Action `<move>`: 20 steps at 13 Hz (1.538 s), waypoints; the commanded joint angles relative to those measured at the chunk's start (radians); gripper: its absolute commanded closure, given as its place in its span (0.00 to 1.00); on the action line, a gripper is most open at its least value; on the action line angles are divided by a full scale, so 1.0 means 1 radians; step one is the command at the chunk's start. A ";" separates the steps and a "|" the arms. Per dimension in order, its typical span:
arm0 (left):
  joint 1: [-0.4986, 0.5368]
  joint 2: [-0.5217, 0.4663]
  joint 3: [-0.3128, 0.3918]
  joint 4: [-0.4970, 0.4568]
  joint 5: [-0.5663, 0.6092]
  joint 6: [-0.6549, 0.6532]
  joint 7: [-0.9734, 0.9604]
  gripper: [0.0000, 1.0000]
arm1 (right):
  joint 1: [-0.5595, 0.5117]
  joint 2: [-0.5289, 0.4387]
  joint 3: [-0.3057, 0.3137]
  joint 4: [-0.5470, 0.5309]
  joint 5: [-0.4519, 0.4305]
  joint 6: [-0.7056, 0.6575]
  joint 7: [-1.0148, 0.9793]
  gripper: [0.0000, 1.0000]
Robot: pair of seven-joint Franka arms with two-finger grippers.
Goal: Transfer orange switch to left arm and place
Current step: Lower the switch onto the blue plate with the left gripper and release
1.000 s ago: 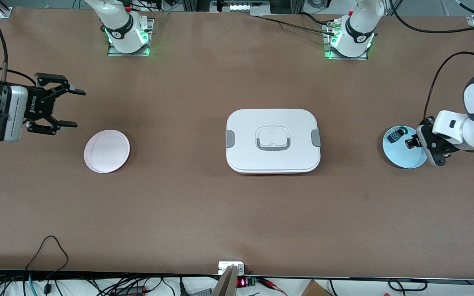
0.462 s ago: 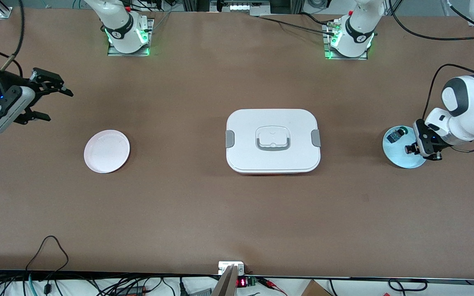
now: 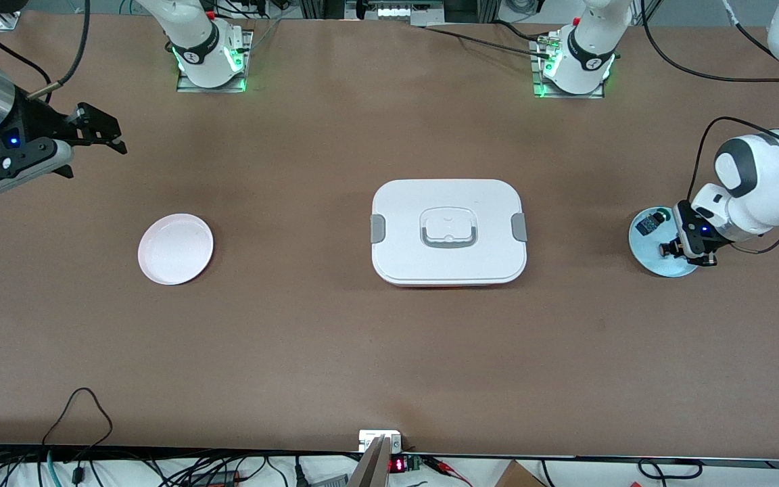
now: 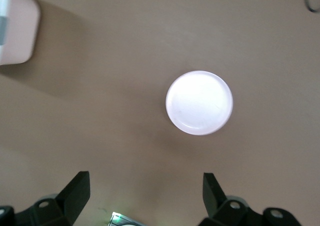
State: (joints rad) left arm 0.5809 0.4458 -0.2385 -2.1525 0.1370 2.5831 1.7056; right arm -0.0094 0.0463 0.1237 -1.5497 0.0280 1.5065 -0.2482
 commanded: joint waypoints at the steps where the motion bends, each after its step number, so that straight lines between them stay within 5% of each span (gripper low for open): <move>1: 0.029 0.002 -0.015 0.006 0.021 0.003 0.017 0.60 | 0.025 -0.010 -0.024 -0.055 -0.063 0.102 0.049 0.00; 2: 0.045 0.002 -0.016 0.006 0.021 0.002 0.016 0.20 | 0.025 -0.014 -0.024 -0.108 -0.088 0.207 0.047 0.00; 3: 0.046 0.002 -0.016 0.006 0.021 -0.006 0.025 0.00 | 0.023 -0.020 -0.026 -0.172 -0.092 0.295 0.040 0.00; 9: 0.036 -0.073 -0.031 0.055 0.013 -0.196 0.006 0.00 | 0.046 -0.035 -0.027 -0.228 -0.076 0.239 0.268 0.00; 14: 0.034 -0.128 -0.119 0.299 0.009 -0.709 -0.180 0.00 | 0.040 -0.039 -0.027 -0.192 -0.077 0.207 0.271 0.00; 20: 0.031 -0.142 -0.261 0.575 0.019 -1.104 -0.583 0.00 | 0.023 -0.014 -0.035 -0.135 -0.094 0.199 0.259 0.00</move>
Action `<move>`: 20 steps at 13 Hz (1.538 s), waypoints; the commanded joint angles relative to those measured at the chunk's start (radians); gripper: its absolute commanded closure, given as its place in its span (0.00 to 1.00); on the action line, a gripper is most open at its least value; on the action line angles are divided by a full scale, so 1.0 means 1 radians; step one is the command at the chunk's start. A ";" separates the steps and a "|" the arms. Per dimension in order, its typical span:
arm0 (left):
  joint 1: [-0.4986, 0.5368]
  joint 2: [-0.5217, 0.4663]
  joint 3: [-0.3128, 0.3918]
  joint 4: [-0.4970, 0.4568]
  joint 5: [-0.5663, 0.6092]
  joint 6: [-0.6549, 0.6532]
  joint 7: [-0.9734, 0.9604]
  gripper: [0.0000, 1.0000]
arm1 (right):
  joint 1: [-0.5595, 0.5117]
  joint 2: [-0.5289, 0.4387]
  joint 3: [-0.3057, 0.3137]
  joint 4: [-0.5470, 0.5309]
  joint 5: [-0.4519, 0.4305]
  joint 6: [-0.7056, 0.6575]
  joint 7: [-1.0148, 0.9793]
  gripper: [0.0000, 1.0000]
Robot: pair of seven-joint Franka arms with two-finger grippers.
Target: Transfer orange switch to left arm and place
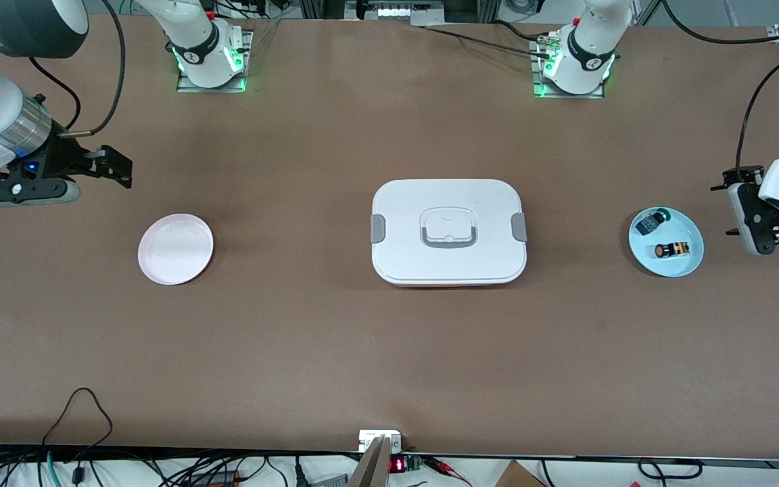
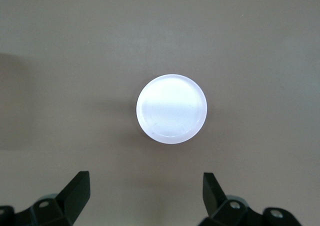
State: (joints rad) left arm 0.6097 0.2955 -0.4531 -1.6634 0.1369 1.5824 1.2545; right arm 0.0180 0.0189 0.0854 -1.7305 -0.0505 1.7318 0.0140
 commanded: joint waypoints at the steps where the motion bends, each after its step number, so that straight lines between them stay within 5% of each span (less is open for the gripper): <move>1: 0.002 0.008 -0.073 0.121 0.015 -0.170 -0.261 0.00 | -0.006 0.018 0.004 0.061 -0.012 -0.023 -0.005 0.00; 4: 0.004 0.007 -0.171 0.217 0.018 -0.301 -0.604 0.00 | -0.001 0.044 0.005 0.088 0.000 -0.028 -0.003 0.00; 7: -0.028 -0.031 -0.191 0.261 0.016 -0.318 -0.872 0.00 | -0.001 0.042 0.010 0.094 0.001 -0.034 0.003 0.00; 8: -0.100 -0.056 -0.153 0.252 0.013 -0.314 -0.924 0.00 | -0.003 0.044 0.008 0.094 0.004 -0.034 0.003 0.00; 10: -0.281 -0.107 0.040 0.242 0.000 -0.265 -1.045 0.00 | -0.003 0.044 0.008 0.094 0.004 -0.040 0.006 0.00; 15: -0.513 -0.329 0.324 -0.048 -0.092 0.036 -1.438 0.00 | -0.004 0.042 0.004 0.094 0.057 -0.080 0.009 0.00; 20: -0.600 -0.420 0.412 -0.177 -0.099 0.149 -1.391 0.00 | -0.004 0.042 0.004 0.094 0.057 -0.115 0.021 0.00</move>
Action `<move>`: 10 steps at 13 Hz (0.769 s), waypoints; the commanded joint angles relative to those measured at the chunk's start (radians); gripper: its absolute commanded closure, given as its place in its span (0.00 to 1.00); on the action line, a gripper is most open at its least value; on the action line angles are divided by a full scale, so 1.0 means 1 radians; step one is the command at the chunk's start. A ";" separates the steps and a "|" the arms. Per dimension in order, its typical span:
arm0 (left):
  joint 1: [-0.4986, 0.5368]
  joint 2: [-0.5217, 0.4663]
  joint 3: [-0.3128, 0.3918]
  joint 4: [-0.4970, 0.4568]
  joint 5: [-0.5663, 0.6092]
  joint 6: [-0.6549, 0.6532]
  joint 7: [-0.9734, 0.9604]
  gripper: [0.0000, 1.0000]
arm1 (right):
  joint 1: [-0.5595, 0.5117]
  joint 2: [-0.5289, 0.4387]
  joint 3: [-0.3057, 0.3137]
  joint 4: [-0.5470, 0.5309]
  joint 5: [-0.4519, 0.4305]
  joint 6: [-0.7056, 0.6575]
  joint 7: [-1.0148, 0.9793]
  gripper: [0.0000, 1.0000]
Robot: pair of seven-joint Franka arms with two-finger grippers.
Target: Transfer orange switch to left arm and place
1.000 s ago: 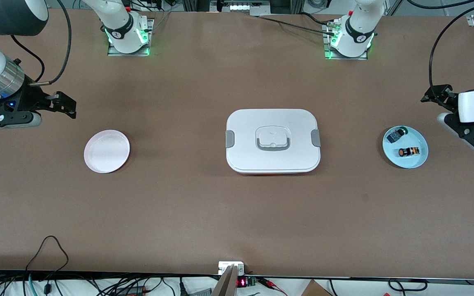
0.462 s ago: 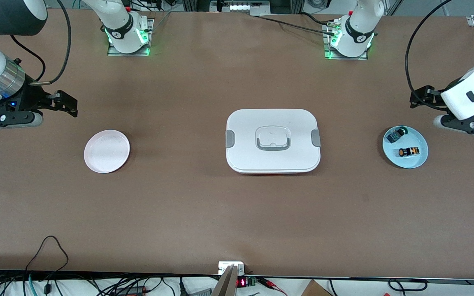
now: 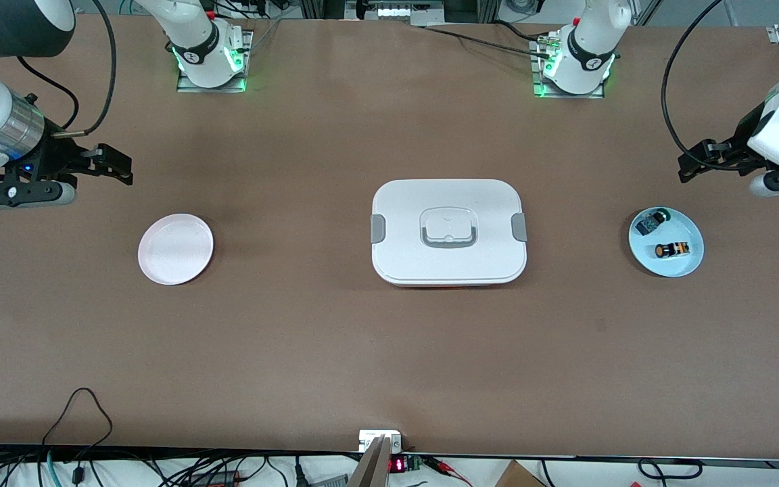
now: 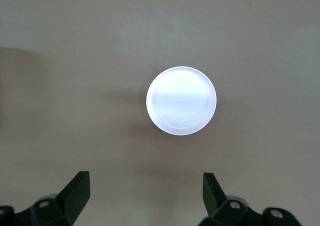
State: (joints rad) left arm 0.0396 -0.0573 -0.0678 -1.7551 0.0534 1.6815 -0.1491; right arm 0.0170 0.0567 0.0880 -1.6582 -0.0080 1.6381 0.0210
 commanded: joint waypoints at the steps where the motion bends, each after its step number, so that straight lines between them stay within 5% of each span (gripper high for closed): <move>1: -0.035 -0.062 0.028 -0.081 -0.015 0.046 0.014 0.00 | -0.003 0.005 0.001 0.021 0.014 -0.023 0.014 0.00; 10: -0.029 -0.007 0.017 -0.018 -0.020 -0.017 0.031 0.00 | -0.003 0.005 0.002 0.021 0.014 -0.017 0.014 0.00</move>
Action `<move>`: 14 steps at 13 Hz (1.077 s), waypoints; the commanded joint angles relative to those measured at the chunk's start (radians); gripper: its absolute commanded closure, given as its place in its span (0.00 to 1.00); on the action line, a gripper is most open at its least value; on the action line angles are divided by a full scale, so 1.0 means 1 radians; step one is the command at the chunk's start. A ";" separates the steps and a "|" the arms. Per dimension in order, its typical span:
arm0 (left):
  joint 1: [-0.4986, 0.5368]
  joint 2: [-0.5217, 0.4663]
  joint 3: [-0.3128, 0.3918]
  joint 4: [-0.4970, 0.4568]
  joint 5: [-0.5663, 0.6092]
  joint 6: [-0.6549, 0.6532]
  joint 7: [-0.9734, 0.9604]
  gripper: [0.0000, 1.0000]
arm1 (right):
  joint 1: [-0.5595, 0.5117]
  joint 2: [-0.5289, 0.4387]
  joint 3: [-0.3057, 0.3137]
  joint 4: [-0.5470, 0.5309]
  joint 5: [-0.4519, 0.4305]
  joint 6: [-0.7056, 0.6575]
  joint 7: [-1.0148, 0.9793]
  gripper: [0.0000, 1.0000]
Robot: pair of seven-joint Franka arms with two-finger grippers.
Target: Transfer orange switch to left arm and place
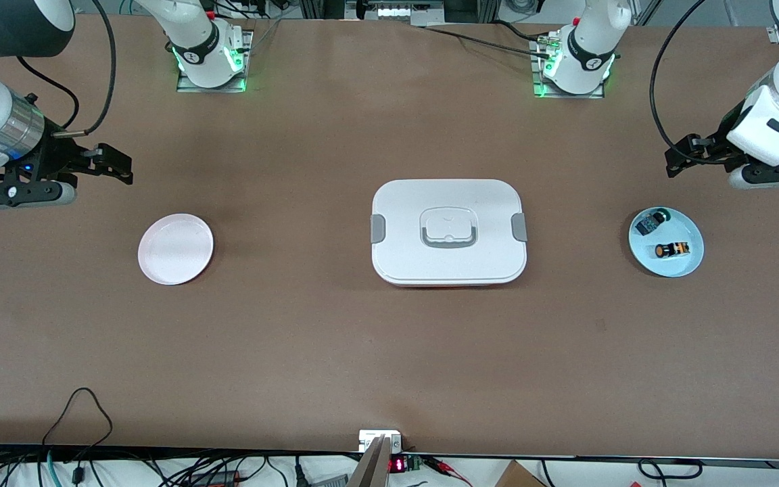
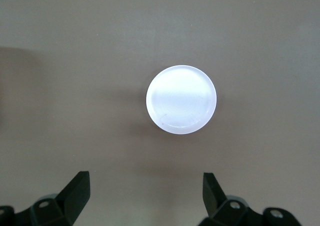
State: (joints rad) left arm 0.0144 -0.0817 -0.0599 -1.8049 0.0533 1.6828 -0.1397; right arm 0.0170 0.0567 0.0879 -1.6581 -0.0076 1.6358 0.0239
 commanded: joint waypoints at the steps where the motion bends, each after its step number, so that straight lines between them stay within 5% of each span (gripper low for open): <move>1: -0.002 0.022 0.009 0.042 -0.027 -0.018 0.022 0.00 | -0.003 0.005 0.003 0.023 0.014 -0.017 0.002 0.00; 7: -0.005 0.094 0.008 0.137 -0.038 -0.028 0.023 0.00 | -0.002 -0.003 0.003 0.024 0.014 -0.013 -0.005 0.00; 14: -0.005 0.096 0.008 0.139 -0.059 -0.049 0.022 0.00 | -0.002 -0.006 0.003 0.024 0.017 -0.022 -0.007 0.00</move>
State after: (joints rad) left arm 0.0122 -0.0004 -0.0583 -1.6984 0.0127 1.6608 -0.1361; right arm 0.0180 0.0555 0.0901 -1.6444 -0.0047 1.6339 0.0236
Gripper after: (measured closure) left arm 0.000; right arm 0.000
